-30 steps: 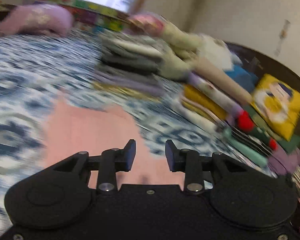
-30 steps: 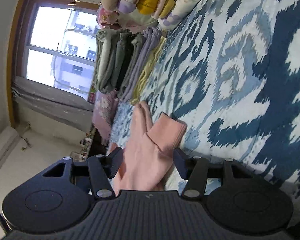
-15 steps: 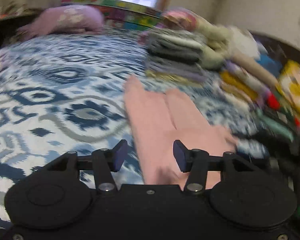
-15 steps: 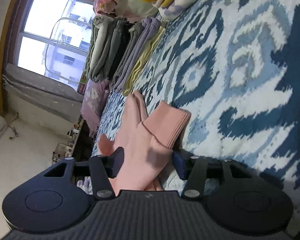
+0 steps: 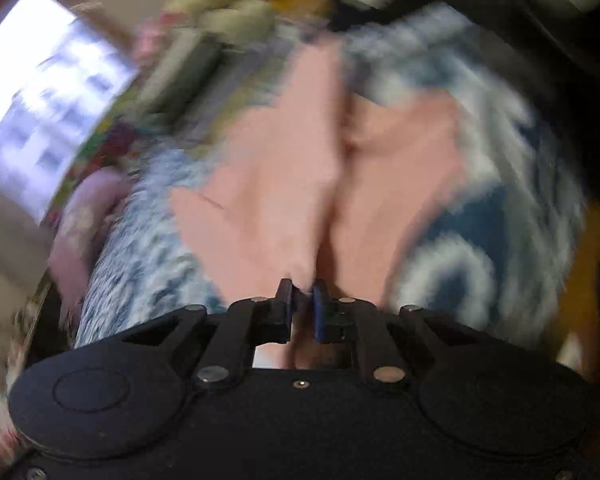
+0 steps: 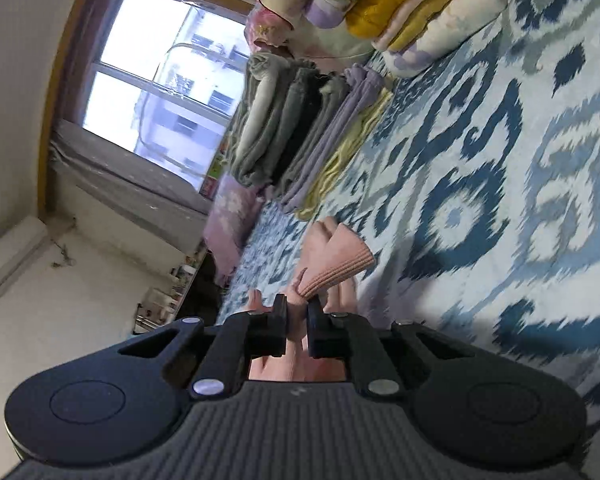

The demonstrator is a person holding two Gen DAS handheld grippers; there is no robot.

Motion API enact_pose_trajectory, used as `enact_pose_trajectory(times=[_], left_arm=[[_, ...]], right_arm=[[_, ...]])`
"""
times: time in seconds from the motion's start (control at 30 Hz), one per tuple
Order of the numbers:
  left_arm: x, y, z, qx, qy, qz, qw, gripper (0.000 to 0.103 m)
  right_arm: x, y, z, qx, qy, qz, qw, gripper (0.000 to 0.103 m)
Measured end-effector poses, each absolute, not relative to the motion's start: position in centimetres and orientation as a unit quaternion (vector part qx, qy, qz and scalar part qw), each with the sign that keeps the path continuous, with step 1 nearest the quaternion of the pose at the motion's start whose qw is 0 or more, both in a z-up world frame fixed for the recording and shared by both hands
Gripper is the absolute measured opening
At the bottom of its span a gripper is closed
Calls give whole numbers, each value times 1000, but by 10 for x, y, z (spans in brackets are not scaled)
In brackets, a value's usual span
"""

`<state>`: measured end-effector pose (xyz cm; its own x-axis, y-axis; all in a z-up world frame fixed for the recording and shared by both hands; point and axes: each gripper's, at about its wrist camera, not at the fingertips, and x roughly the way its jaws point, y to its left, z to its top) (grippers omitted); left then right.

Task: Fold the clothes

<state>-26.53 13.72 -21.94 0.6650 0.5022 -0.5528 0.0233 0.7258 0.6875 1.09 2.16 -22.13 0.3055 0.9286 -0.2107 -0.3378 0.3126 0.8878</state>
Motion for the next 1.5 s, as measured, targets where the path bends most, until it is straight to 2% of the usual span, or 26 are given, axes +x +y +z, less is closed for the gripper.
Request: enact_pose_trajectory(times=[0.07, 0.1, 0.13, 0.17, 0.2, 0.3, 0.43, 0.6, 0.8, 0.87, 1.2, 1.37, 1.5], left_arm=[[-267, 136, -224, 358, 389, 132, 838, 9], [-268, 142, -215, 325, 392, 128, 851, 10], [-271, 150, -205, 288, 392, 123, 865, 16], [-276, 160, -191, 241, 384, 113, 884, 26], [-282, 172, -177, 195, 374, 107, 900, 29], [-304, 212, -141, 74, 325, 132, 933, 28], [-328, 260, -118, -29, 278, 209, 937, 25], [-323, 249, -121, -47, 280, 186, 941, 23], [-268, 212, -189, -1, 392, 137, 910, 20], [-267, 197, -189, 43, 389, 137, 910, 16], [-271, 265, -137, -53, 329, 201, 921, 16], [-257, 323, -129, -124, 317, 238, 910, 16], [-253, 328, -133, -162, 294, 214, 917, 17]], right_arm=[[14, 22, -227, 379, 399, 437, 712, 11], [14, 22, -229, 380, 404, 436, 708, 11], [14, 23, -230, 377, 407, 437, 708, 11], [13, 25, -229, 372, 407, 439, 709, 11], [13, 27, -228, 368, 407, 442, 709, 11], [12, 30, -226, 359, 405, 450, 711, 11], [11, 29, -225, 358, 402, 453, 711, 11], [9, 28, -220, 354, 393, 459, 714, 11], [8, 27, -218, 354, 389, 461, 715, 11], [7, 27, -216, 347, 387, 461, 719, 11], [6, 28, -221, 340, 405, 443, 724, 15], [5, 31, -220, 327, 403, 449, 727, 18], [5, 33, -218, 316, 394, 458, 732, 17]])
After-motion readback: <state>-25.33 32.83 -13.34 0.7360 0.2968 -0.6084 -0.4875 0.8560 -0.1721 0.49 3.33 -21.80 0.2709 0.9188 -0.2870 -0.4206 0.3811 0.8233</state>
